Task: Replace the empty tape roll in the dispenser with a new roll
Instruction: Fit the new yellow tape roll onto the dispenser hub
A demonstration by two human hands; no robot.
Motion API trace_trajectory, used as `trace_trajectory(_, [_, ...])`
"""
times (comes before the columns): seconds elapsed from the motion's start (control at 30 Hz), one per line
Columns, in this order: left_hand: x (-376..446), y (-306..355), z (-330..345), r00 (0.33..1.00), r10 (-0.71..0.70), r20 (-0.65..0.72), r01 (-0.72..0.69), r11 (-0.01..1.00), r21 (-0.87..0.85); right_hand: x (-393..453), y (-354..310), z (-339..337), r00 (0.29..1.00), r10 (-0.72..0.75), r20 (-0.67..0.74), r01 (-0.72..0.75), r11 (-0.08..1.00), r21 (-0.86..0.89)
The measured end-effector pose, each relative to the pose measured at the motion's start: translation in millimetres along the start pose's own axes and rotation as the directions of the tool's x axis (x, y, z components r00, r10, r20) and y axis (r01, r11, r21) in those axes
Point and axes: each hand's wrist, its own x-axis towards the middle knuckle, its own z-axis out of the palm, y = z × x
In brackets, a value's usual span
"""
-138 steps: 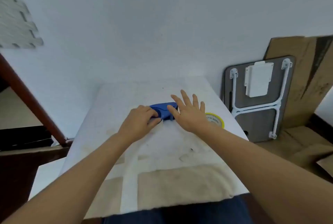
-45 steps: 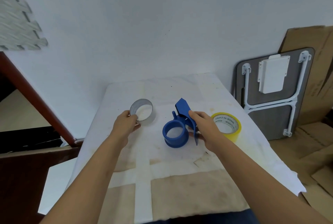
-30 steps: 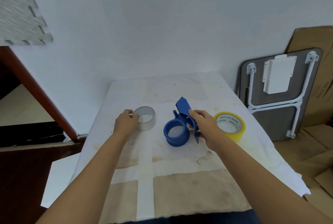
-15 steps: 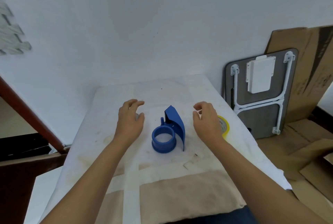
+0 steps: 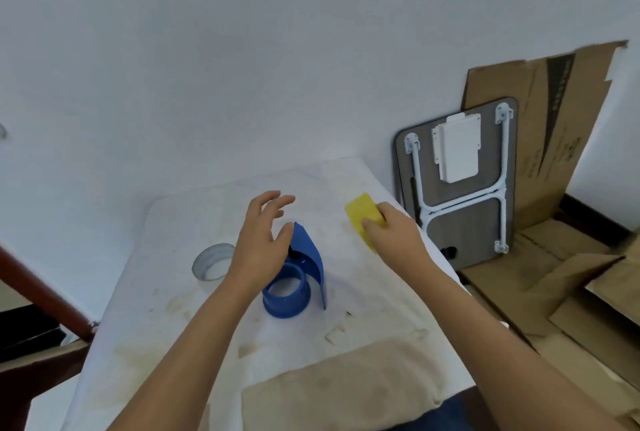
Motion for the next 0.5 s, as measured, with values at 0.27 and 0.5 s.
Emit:
trace_trajectory(0.27, [14,35,-12,0.895,-0.240,0.375,0.356,0.892,-0.278,1,-43,-6,0.940,0.251,0.232,-0.341,0.643,0.686])
trace_trajectory(0.5, [3,37,-21,0.985,-0.143,0.093,0.144,0.990,-0.001,-2,-36,15,0.949,0.131,0.288,-0.303,0.636,0.709])
